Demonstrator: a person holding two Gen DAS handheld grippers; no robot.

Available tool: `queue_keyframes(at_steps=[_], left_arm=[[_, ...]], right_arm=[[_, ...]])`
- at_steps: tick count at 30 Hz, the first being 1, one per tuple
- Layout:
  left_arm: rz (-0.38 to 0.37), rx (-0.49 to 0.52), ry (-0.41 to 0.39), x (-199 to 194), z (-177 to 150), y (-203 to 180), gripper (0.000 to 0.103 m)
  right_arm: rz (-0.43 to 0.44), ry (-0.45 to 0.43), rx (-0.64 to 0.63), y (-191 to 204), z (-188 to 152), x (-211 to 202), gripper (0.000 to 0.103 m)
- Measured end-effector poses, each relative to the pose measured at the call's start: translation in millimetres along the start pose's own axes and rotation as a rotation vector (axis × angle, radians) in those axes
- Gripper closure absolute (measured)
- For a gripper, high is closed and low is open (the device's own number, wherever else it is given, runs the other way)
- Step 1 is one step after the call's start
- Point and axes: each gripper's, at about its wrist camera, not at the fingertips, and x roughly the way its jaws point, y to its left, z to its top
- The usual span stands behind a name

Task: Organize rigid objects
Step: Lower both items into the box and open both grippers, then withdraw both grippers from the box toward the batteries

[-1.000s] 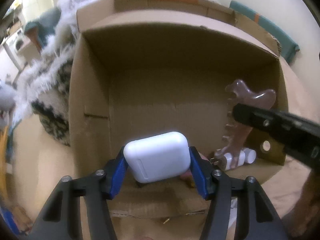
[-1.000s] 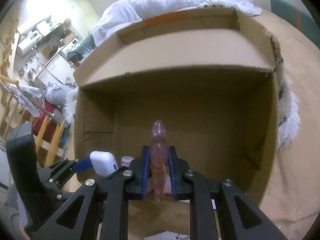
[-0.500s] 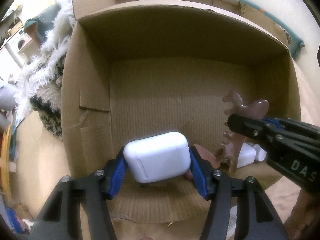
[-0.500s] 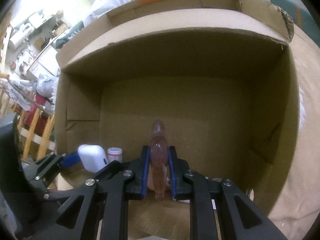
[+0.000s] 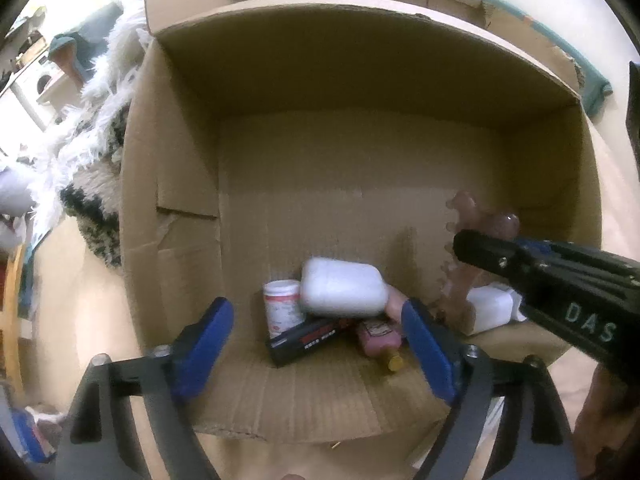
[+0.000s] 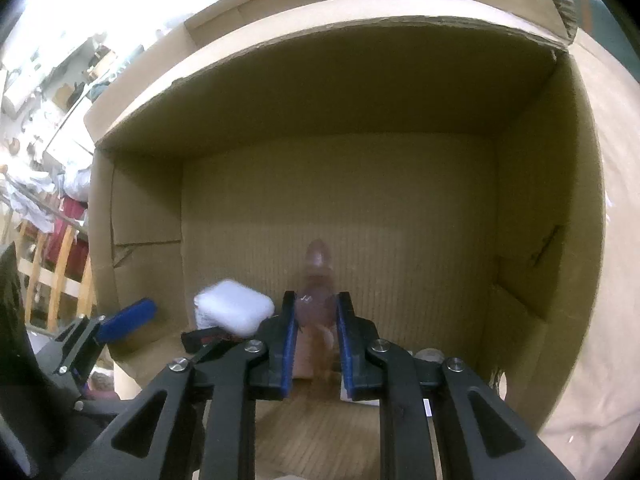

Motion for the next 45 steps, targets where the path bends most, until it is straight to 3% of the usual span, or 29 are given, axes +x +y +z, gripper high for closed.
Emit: queue_keyframes(at_steps=[2, 4, 5, 6, 8, 11, 18, 21, 33, 45], left_arm=[[0.007, 0.0, 0.001, -1, -1, 1, 0.013], [0.012, 0.0, -0.004, -4, -1, 1, 0.012], [0.013, 0.0, -0.01, -6, 0, 3, 0.011], [0.013, -0.001, -0.013, -7, -1, 3, 0.011], [0.013, -0.005, -0.021, -9, 0, 4, 0.01], [0.014, -0.013, -0.031, -12, -1, 8, 0.01], [0.008, -0.034, -0.043, -19, 4, 14, 0.01], [0.015, -0.031, -0.059, -25, 3, 15, 0.01], [0.0, -0.047, -0.096, -48, -5, 32, 0.01], [-0.01, -0.074, -0.116, -73, -31, 40, 0.01]], right_arm=[[0.002, -0.004, 0.0, 0, 1, -1, 0.082], [0.01, -0.012, -0.001, 1, 1, -3, 0.073], [0.011, -0.02, -0.005, 2, 1, -4, 0.055], [0.011, -0.031, -0.01, 3, 0, -7, 0.027], [0.03, -0.075, -0.02, 7, 0, -15, 0.014], [0.052, -0.11, -0.037, 11, 2, -22, 0.008], [0.085, -0.157, 0.021, 3, 2, -29, 0.007], [0.05, -0.166, 0.046, -1, 3, -33, 0.007], [0.035, -0.189, 0.046, 2, 4, -42, 0.007], [0.017, -0.217, 0.014, 7, -22, -74, 0.007]])
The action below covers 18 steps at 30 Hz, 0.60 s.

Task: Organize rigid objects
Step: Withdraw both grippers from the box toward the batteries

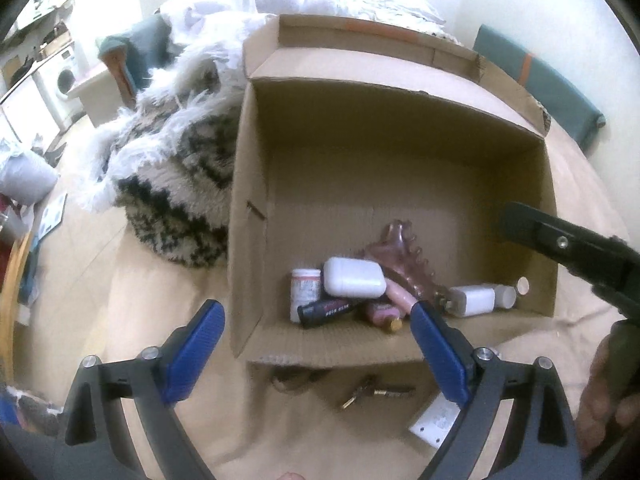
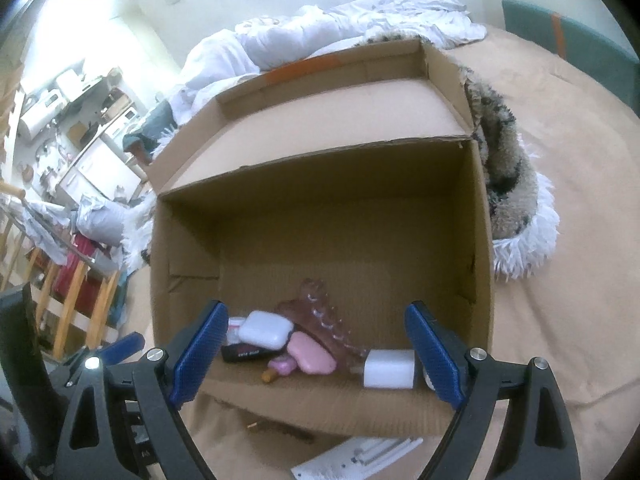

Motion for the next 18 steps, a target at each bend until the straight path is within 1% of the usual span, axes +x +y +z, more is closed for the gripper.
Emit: queue_keyframes(at_steps=[6, 10, 18], left_arm=[[0.005, -0.046, 0.011, -8, -14, 13, 0.01], [0.001, -0.081, 0.018, -14, -20, 21, 0.01], [0.002, -0.087, 0.039, -20, -31, 25, 0.01]], right_arm=[[0.014, 0.004, 0.033, -2, -19, -14, 0.007], [0.013, 0.011, 0.027, 4, -34, -21, 0.007], [0.005, 0.043, 0.028, 8, -61, -28, 0.007]])
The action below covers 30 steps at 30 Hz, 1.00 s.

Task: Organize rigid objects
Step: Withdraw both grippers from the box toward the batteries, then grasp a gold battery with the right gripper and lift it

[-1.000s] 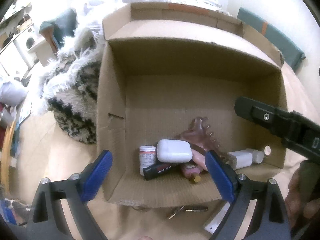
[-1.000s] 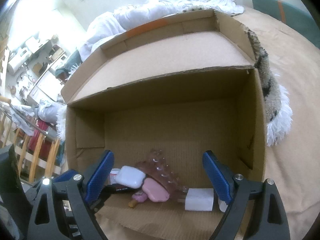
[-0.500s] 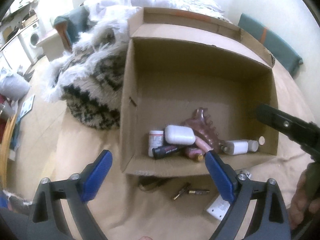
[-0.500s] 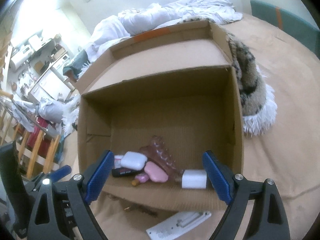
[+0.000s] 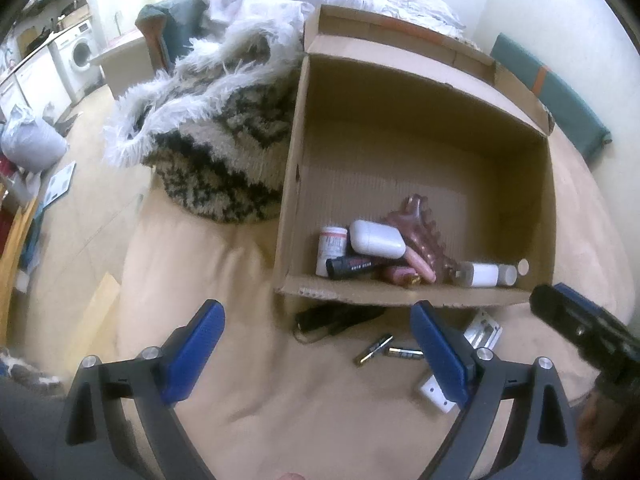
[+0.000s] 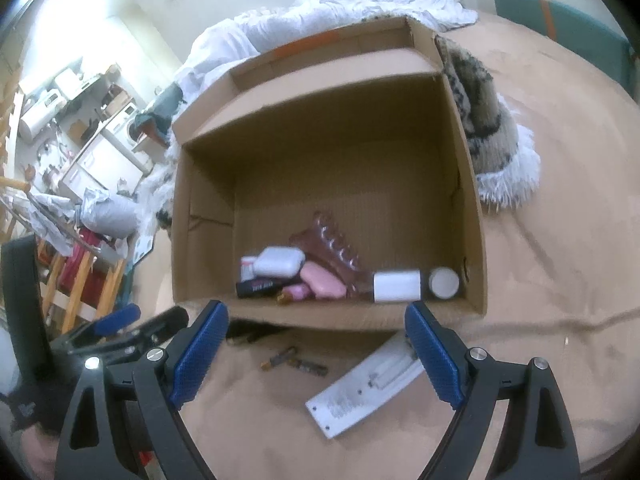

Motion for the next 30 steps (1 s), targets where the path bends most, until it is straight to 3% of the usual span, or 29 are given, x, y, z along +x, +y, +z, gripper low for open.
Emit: queue_keyframes(at_steps=[4, 14, 18, 22, 24, 26, 30], left_arm=[[0.009, -0.006, 0.026, -1, -5, 7, 0.01], [-0.031, -0.129, 0.089, -1, -6, 32, 0.01], [-0.023, -0.157, 0.112, 4, -3, 38, 0.01], [-0.031, -0.221, 0.156, 14, -4, 48, 0.01], [-0.028, -0.245, 0.165, 17, -3, 52, 0.01], [-0.023, -0.251, 0.166, 17, -3, 53, 0.01], [-0.017, -0.244, 0.17, 20, -4, 52, 0.01]], right_arm=[[-0.013, 0.014, -0.005, 1, -10, -1, 0.007], [-0.031, 0.044, 0.043, -10, -18, 4, 0.007], [-0.001, 0.113, 0.04, -8, -18, 23, 0.007], [0.037, 0.223, -0.073, 18, -25, 53, 0.008], [0.018, 0.273, -0.175, 35, -28, 70, 0.019], [-0.016, 0.307, -0.259, 47, -32, 87, 0.02], [-0.096, 0.387, -0.395, 58, -45, 124, 0.049]])
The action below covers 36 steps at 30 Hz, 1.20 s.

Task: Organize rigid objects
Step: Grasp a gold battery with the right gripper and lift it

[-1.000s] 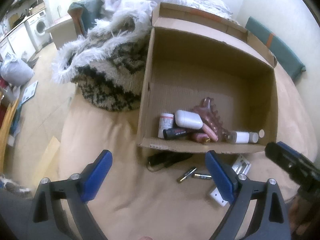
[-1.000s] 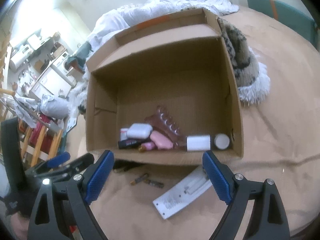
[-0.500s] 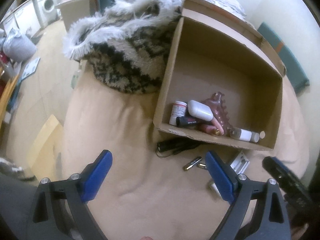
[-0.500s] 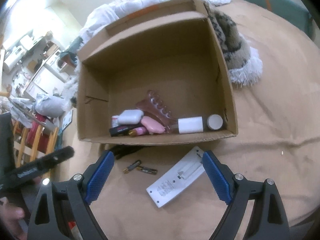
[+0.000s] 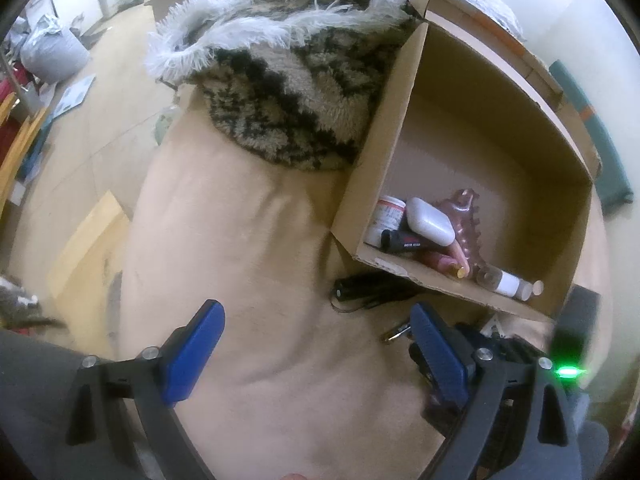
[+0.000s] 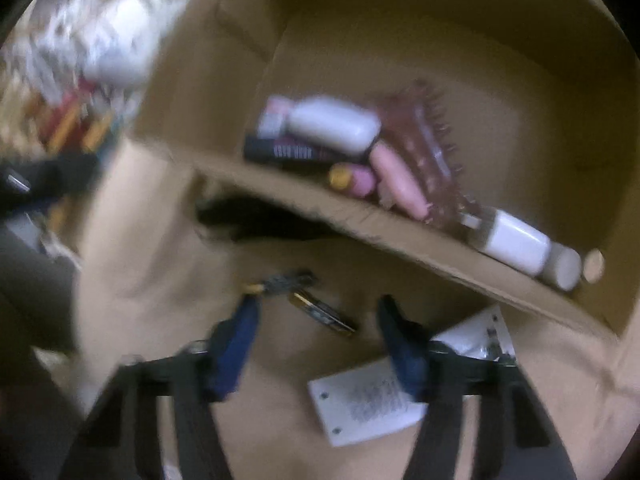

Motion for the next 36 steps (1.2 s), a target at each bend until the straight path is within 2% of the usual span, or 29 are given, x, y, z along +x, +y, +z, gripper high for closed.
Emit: queue_keyframes(at_steps=[2, 5, 7, 9, 14, 17, 23, 29, 32, 36], left_arm=[[0.0, -0.003, 0.008, 2, 0, 1, 0.01], [-0.002, -0.007, 0.017, 4, 1, 1, 0.01], [-0.005, -0.002, 0.019, 5, 1, 0, 0.01], [-0.003, 0.009, 0.018, 5, 0, -3, 0.01], [0.009, 0.028, 0.016, 7, -1, -6, 0.01], [0.018, 0.03, 0.019, 8, -2, -4, 0.01], [0.009, 0.05, 0.024, 10, -4, -6, 0.01], [-0.008, 0.141, 0.033, 17, -14, -29, 0.011], [0.0, 0.191, 0.041, 24, -21, -40, 0.018], [0.008, 0.246, 0.069, 37, -31, -51, 0.028]], right_arm=[[-0.011, 0.036, -0.036, 4, -1, 14, 0.05], [-0.031, 0.025, -0.082, 10, -2, 19, 0.052], [-0.028, 0.019, -0.098, 12, -2, 20, 0.067], [-0.028, 0.014, -0.112, 15, -3, 18, 0.091], [-0.02, 0.003, -0.121, 19, -9, 13, 0.092], [0.016, -0.02, -0.078, 13, -9, 2, 0.092], [0.099, -0.086, 0.048, -4, -11, -44, 0.092], [0.147, -0.187, 0.154, -29, -15, -91, 0.092], [0.162, -0.226, 0.199, -51, -16, -107, 0.092], [0.171, -0.256, 0.271, -60, -29, -105, 0.092]])
